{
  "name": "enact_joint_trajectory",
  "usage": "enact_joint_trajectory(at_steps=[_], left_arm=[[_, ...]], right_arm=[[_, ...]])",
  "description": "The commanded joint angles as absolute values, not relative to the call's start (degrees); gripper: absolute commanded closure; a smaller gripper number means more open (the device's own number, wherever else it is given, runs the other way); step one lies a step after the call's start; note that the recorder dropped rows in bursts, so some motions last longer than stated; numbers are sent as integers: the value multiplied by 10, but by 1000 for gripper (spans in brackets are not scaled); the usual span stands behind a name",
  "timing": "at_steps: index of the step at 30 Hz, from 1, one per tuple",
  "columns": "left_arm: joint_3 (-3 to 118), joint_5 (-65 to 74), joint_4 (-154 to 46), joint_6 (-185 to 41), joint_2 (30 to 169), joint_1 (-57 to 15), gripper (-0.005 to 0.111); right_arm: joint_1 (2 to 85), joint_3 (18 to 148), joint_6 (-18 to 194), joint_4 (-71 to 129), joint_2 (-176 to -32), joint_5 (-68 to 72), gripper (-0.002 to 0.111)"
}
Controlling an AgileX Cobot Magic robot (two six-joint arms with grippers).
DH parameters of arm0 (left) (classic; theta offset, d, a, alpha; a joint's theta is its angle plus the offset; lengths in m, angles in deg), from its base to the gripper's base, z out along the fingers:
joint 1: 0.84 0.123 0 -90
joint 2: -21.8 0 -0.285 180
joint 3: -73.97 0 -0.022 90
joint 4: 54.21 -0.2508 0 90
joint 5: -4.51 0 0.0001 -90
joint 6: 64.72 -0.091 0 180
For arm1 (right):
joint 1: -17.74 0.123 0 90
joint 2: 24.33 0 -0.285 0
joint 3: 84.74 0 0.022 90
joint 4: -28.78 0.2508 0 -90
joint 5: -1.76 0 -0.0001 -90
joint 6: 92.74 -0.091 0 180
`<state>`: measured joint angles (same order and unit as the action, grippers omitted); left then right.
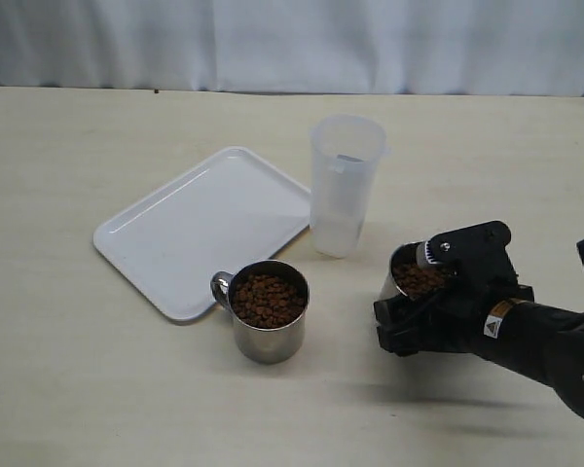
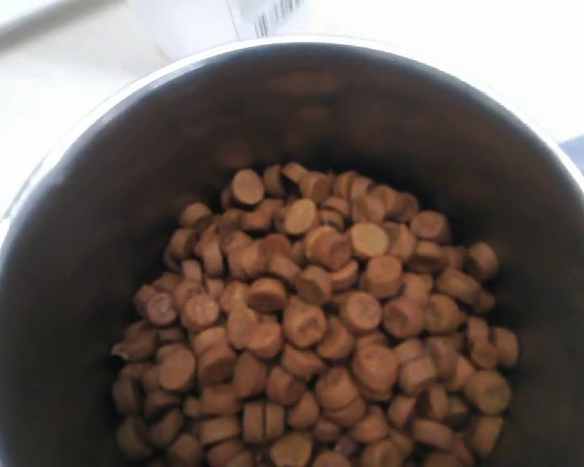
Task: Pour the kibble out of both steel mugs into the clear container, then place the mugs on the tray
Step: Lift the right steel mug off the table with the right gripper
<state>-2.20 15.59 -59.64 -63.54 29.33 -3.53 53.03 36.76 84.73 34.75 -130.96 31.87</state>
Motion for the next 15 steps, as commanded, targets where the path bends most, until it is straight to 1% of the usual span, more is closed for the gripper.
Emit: enact_joint_trajectory(at_steps=[1,10,15], left_arm=[[-17,145,-597,-634,296,-35,107],[-17,145,-597,-634,296,-35,107],[-17,149,-596,-634,296,-35,107]], right_arm=[[532,362,855,343,-1246,289,103],[529,364,860,359,-1095,113,103],[490,389,865,356,-1029,-3,103]])
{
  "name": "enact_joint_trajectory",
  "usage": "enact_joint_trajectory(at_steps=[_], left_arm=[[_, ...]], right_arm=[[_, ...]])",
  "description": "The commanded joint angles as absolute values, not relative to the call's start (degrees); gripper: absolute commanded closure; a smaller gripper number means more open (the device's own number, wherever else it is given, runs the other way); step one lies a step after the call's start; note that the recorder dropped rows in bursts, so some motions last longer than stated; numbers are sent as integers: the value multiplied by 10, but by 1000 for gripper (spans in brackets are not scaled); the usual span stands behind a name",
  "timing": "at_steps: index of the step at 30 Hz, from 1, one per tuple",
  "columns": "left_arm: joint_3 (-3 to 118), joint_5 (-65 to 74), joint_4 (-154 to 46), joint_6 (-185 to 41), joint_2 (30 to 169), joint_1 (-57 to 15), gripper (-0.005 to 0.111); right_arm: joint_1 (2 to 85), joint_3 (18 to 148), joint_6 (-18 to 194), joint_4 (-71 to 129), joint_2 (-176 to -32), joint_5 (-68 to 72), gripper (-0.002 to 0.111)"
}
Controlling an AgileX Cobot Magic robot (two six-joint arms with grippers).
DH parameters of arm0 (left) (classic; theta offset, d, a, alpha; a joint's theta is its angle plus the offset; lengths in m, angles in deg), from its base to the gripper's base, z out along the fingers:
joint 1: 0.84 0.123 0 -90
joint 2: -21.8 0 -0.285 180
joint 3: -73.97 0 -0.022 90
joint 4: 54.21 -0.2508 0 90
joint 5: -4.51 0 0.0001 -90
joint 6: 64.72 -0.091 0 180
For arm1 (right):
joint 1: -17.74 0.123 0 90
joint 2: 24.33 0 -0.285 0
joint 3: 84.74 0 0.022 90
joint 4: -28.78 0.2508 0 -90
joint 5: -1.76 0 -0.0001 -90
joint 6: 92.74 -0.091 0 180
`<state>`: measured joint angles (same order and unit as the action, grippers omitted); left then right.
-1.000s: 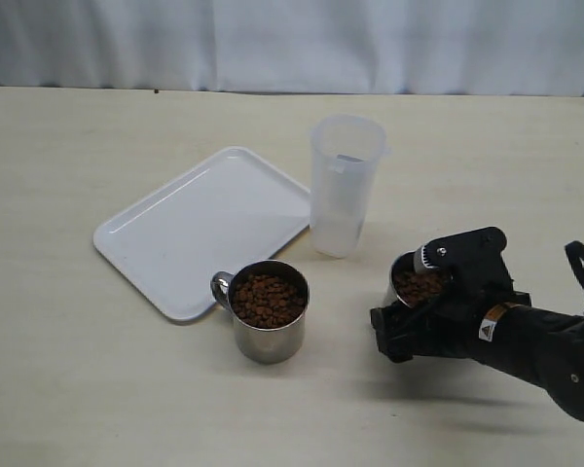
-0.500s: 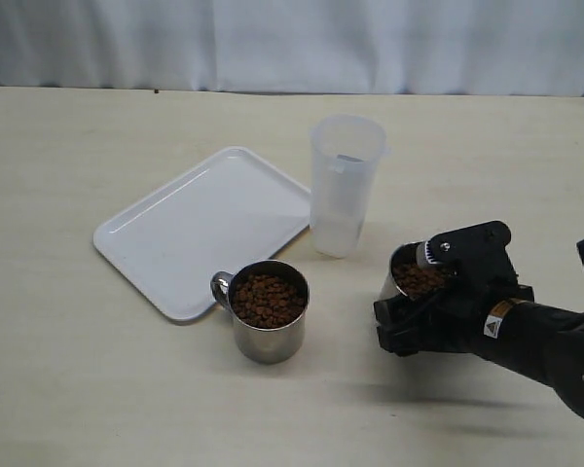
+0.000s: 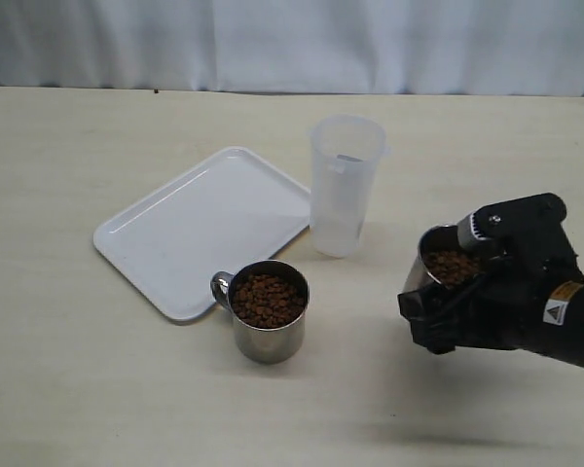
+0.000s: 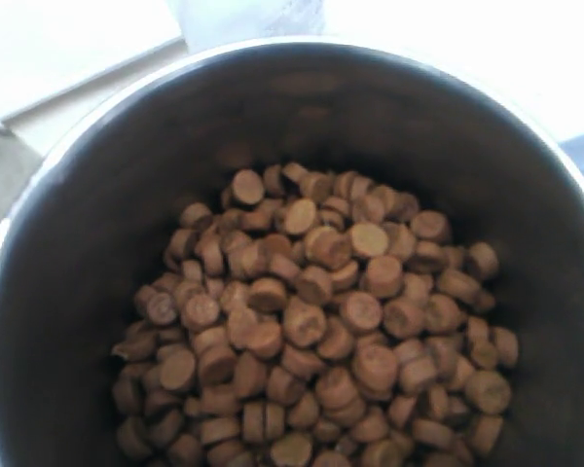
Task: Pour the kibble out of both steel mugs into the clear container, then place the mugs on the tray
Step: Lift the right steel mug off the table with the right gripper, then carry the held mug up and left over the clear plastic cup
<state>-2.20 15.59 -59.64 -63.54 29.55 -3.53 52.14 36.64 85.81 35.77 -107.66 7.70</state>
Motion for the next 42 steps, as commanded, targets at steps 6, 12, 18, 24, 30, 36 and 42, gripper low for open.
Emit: enact_joint_trajectory(at_steps=[6,12,18,24,30,36,42], left_arm=[[-17,149,-596,-634,296,-35,107],[-17,149,-596,-634,296,-35,107],[-17,149,-596,-634,296,-35,107],[-17,149,-596,-634,296,-35,107],[-17,145,-596,-634,296,-35,107],[-17,145,-596,-634,296,-35,107],[-17,145,-596,-634,296,-35,107]], right_arm=[[416,400,865,354,-1000,-58,103],[384,379,865,354,-992,0,103],[386,338,855,358,-926,63,103],[386,339,795,358,-879,60,103],[386,372,776,355,-880,-19,103],[386,399,782,355,-897,-78,103],[386,405,787,355,-913,-88,103]])
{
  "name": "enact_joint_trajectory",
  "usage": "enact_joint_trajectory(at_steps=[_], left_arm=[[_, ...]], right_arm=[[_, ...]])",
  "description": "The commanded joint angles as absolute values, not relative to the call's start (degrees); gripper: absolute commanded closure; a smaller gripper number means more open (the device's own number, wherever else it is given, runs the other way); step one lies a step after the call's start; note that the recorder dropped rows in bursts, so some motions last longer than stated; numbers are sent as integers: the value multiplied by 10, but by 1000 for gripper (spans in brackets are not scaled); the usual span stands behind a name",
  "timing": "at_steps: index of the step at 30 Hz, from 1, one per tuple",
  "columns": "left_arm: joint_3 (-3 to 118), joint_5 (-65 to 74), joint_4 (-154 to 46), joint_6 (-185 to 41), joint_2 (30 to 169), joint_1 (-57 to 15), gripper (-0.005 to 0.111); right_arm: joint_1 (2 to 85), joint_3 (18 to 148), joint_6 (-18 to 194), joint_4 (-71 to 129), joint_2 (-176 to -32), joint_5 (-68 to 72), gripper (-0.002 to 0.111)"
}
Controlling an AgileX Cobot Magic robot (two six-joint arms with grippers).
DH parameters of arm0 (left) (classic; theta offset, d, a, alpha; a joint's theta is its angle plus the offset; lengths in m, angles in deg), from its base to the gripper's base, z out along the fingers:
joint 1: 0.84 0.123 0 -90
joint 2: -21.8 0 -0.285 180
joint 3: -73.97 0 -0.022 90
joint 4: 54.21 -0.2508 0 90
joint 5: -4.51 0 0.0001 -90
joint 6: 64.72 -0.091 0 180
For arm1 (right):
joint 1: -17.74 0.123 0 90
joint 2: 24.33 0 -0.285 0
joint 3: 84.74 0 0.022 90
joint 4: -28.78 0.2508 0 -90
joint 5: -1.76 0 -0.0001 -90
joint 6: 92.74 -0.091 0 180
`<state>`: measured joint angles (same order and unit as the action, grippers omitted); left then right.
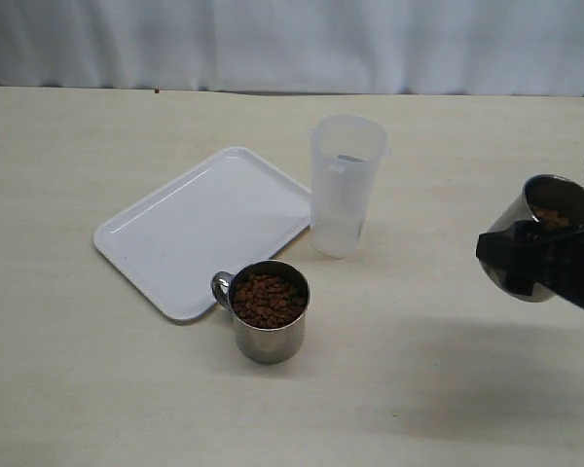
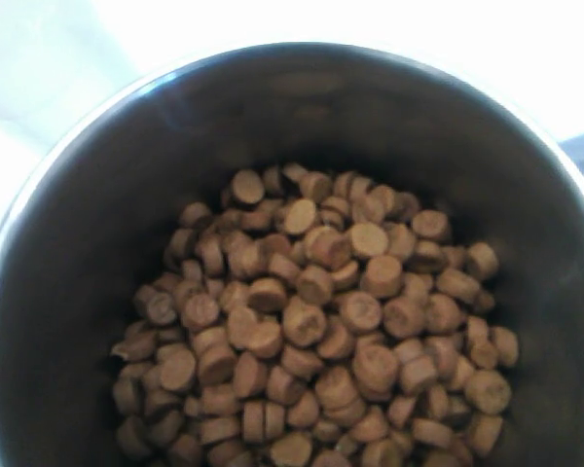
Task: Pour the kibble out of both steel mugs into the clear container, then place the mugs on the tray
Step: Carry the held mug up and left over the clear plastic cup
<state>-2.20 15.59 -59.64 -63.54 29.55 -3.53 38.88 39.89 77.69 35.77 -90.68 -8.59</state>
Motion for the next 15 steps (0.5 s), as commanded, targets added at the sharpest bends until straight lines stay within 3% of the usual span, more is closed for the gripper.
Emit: enact_joint_trajectory(at_steps=[1,10,15], left_arm=[[-17,145,-596,-634,296,-35,107],[-17,145,-596,-634,296,-35,107],[-17,145,-596,-634,296,-35,107]], right_arm=[[386,405,787,355,-913,-88,103],[386,405,732,295,-913,-83,103],[386,405,217,-196,-913,-81,103]])
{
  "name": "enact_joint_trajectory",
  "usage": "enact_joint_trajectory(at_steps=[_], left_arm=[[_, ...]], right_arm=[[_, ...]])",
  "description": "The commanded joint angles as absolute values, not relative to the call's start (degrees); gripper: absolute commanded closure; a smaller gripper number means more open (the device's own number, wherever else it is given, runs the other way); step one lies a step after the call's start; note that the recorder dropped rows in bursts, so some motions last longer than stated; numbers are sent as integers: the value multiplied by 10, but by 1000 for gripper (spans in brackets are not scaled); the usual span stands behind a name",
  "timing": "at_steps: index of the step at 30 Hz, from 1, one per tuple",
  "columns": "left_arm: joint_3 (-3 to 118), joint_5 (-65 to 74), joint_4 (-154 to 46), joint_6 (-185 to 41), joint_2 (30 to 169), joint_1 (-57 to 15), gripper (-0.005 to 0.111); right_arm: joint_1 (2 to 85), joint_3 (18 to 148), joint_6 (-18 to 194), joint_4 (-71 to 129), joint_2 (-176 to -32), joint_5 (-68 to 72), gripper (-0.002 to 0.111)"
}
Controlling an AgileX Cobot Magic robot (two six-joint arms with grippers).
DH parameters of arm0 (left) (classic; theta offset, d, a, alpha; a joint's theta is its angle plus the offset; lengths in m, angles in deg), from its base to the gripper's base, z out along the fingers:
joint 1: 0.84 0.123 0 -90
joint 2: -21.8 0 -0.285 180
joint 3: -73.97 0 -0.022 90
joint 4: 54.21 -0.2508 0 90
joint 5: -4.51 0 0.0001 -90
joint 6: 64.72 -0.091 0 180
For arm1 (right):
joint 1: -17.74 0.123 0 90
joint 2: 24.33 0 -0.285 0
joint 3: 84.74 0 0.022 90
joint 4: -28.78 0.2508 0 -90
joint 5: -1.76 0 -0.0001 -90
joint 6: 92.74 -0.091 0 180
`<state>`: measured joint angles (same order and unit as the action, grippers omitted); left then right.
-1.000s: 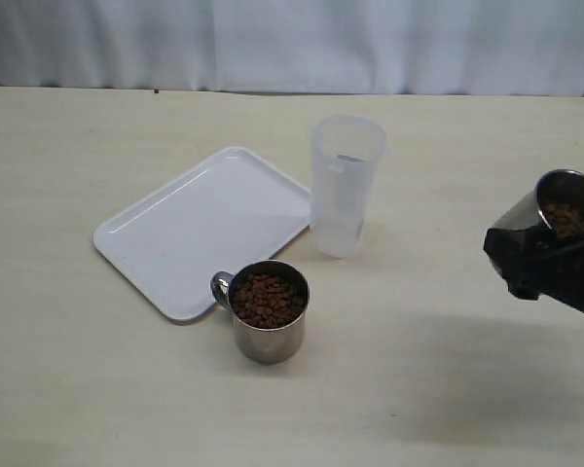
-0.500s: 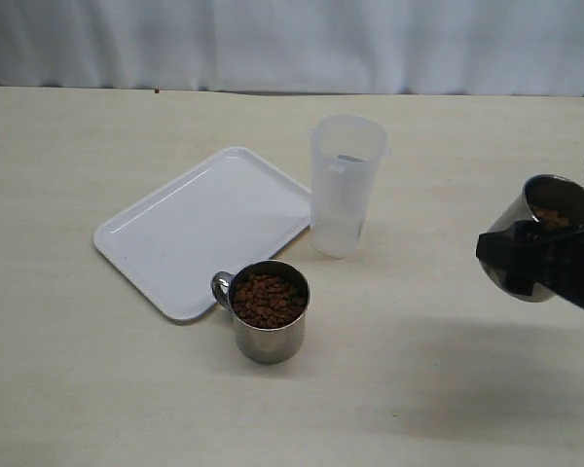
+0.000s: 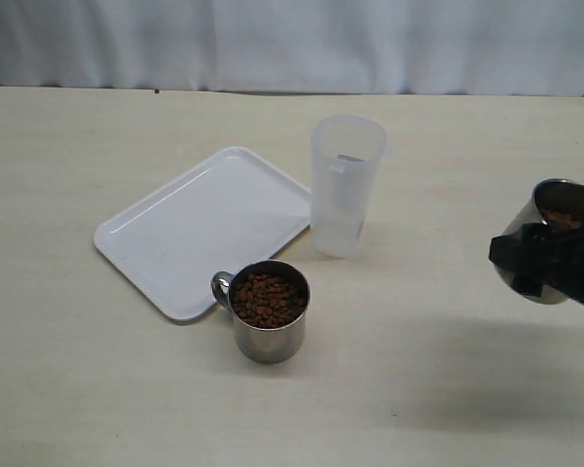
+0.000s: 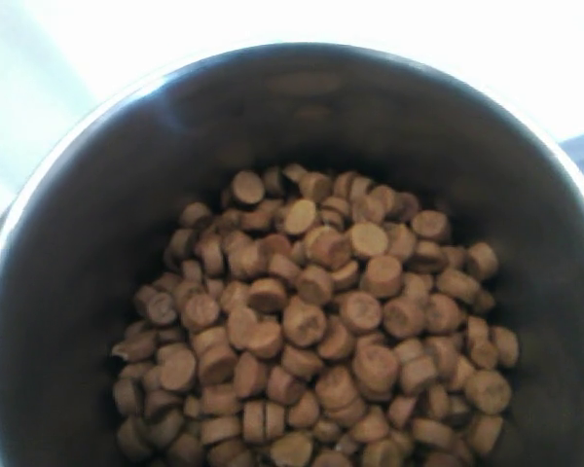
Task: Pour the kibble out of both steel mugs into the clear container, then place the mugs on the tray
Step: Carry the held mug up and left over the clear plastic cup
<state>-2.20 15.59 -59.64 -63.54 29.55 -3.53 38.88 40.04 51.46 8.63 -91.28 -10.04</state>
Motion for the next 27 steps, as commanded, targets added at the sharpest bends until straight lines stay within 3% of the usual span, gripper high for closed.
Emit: enact_joint_trajectory(at_steps=[1,11,27], left_arm=[[-17,145,-596,-634,296,-35,107],[-17,147,-596,-634,296,-35,107],[-17,148,-596,-634,296,-35,107]], right_arm=[[386,404,115,-301,-913,-81,103],[386,422,-223,-712,-1001,-86,103],[386,583,-78,-712,-1095,-67,103]])
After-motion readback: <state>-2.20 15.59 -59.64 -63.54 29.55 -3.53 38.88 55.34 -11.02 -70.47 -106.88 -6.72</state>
